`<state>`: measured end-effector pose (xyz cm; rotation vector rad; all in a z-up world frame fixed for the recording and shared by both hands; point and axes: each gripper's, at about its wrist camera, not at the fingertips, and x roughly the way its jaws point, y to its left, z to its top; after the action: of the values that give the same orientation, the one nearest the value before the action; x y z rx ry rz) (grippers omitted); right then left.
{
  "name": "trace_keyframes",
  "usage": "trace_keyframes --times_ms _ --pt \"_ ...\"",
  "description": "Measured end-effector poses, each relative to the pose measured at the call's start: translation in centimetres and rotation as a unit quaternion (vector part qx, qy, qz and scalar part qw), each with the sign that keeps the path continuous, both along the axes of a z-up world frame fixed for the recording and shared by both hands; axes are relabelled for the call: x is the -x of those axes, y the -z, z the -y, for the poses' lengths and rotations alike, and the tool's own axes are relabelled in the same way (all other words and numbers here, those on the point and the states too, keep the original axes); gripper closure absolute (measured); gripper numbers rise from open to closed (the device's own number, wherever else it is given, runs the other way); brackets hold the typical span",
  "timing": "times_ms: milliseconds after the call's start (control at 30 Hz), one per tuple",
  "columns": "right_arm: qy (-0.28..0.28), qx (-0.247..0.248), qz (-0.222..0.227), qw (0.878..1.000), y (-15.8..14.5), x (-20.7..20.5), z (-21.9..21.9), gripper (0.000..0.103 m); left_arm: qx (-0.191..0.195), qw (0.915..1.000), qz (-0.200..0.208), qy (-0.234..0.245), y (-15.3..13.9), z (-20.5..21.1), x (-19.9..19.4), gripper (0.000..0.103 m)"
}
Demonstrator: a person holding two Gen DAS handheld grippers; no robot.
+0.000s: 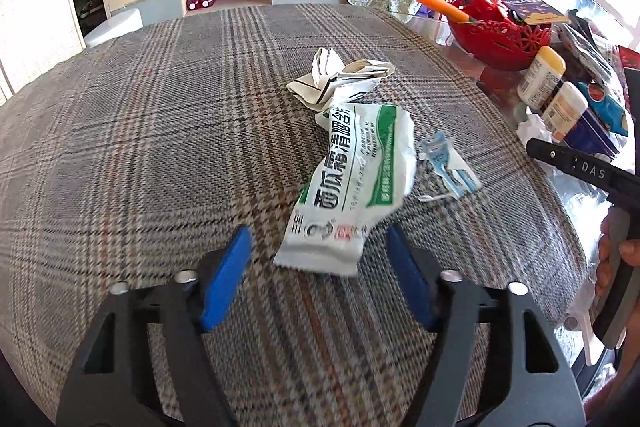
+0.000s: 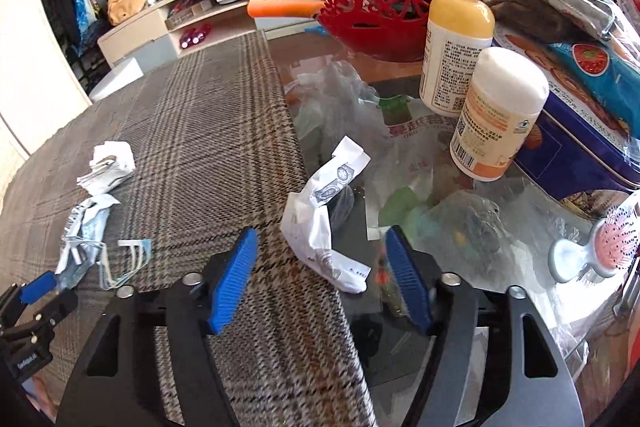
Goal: Collect trash
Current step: 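Grasp the white paper wrapper with the right tool while the left tool grasps the green-white wrapper, then carry both wrappers over the black bin and open both tools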
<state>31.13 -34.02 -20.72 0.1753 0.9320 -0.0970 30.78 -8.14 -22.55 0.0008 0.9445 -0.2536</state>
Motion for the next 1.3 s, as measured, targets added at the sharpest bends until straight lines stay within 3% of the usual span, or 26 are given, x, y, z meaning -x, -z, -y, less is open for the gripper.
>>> trace_keyframes --times_ms 33,67,100,200,300,333,633,1033,1300 --pt "-0.004 0.002 -0.004 1.0 0.2 -0.2 -0.1 0.052 -0.004 1.0 0.003 -0.001 0.1 0.1 -0.2 0.05" --pt "-0.009 0.003 -0.007 1.0 0.3 -0.4 -0.2 0.065 -0.009 0.9999 0.008 0.0 0.1 0.2 -0.3 0.059" --pt "-0.013 0.006 -0.007 1.0 0.4 -0.5 -0.4 0.077 -0.01 0.9999 0.008 -0.001 0.1 0.1 -0.5 0.06" --pt "-0.011 0.015 0.005 1.0 0.0 -0.3 -0.7 0.092 -0.01 0.9999 0.007 0.0 0.0 -0.1 -0.9 0.064" --pt "-0.014 0.011 0.021 1.0 -1.1 0.0 -0.7 0.093 -0.016 0.9998 0.012 -0.005 -0.3 -0.5 -1.0 0.066" --pt "-0.015 0.01 0.027 0.999 -1.5 0.1 -0.7 0.094 -0.017 0.9998 0.013 -0.007 -0.4 -0.7 -1.0 0.079" --pt "-0.075 -0.013 0.052 0.996 -5.0 4.0 -4.6 0.094 -0.02 0.9995 0.023 -0.009 -2.4 -1.9 2.7 0.086" --pt "-0.132 -0.057 0.024 0.989 -5.1 12.7 -10.0 0.094 -0.003 0.9996 0.023 -0.018 -4.6 -4.2 12.8 0.09" --pt "-0.161 -0.074 0.009 0.984 -4.2 19.6 -11.8 0.094 -0.002 0.9995 0.024 -0.022 -4.4 -5.3 20.6 0.091"
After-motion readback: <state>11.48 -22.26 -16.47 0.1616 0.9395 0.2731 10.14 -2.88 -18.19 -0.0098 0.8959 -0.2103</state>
